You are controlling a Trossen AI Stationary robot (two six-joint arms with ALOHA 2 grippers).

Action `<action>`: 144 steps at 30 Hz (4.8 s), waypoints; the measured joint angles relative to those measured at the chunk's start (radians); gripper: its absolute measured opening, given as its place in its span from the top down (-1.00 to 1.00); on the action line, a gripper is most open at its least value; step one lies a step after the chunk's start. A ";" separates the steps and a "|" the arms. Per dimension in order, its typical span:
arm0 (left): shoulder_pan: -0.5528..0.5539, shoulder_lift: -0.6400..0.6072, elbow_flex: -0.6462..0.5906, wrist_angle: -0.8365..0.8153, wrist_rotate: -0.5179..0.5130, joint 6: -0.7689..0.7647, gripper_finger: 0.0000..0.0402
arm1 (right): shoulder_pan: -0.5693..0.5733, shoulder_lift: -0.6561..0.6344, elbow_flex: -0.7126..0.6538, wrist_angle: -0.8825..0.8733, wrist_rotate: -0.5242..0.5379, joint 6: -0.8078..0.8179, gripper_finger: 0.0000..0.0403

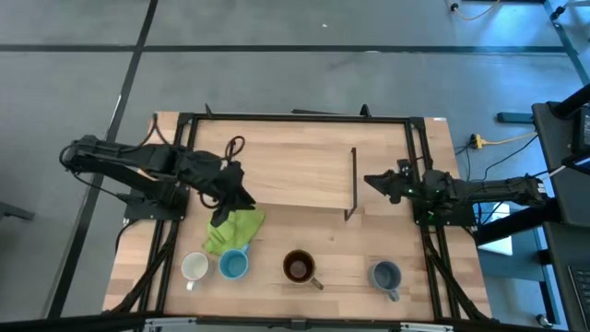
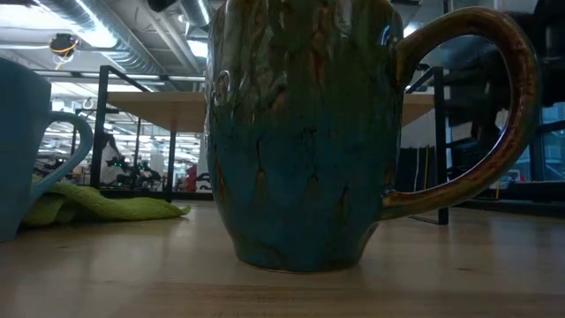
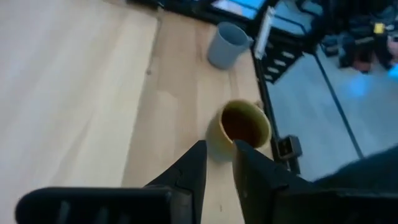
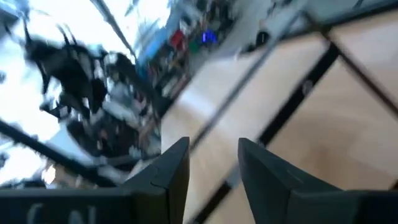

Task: Stack small to large cups/mugs on shelf
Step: Put the blue mug on the shelf

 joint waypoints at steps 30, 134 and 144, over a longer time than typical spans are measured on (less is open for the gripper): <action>0.050 0.234 0.018 0.055 0.155 0.086 0.65 | -0.001 -0.002 0.000 0.126 0.226 -0.267 0.32; -0.500 0.303 -0.135 -0.246 -0.184 -0.649 0.65 | -0.001 -0.002 0.000 0.111 0.226 -0.268 0.32; -0.530 0.314 -0.135 -0.242 -0.180 -0.649 0.43 | -0.001 -0.002 0.000 0.106 0.226 -0.268 0.32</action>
